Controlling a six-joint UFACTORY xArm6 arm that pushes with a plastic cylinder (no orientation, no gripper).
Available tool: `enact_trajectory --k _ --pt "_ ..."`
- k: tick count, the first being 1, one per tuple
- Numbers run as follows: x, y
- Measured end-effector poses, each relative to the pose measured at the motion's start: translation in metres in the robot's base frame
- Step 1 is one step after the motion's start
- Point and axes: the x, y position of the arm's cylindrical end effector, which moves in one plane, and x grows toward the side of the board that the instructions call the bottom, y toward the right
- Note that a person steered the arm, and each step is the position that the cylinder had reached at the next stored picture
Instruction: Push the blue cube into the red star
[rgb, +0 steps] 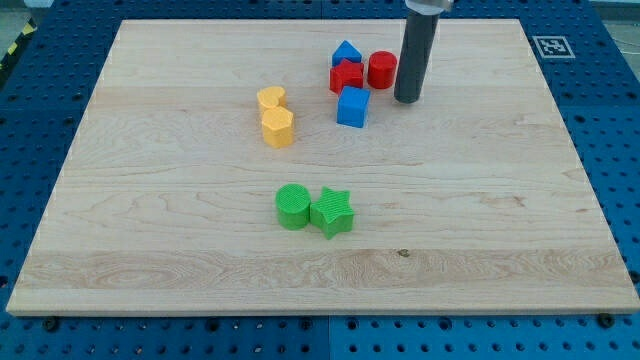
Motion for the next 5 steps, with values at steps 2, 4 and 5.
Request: enact_trajectory --k 2,4,5 --pt "0.084 0.001" --pt "0.095 -0.081" --pt "0.069 -0.08"
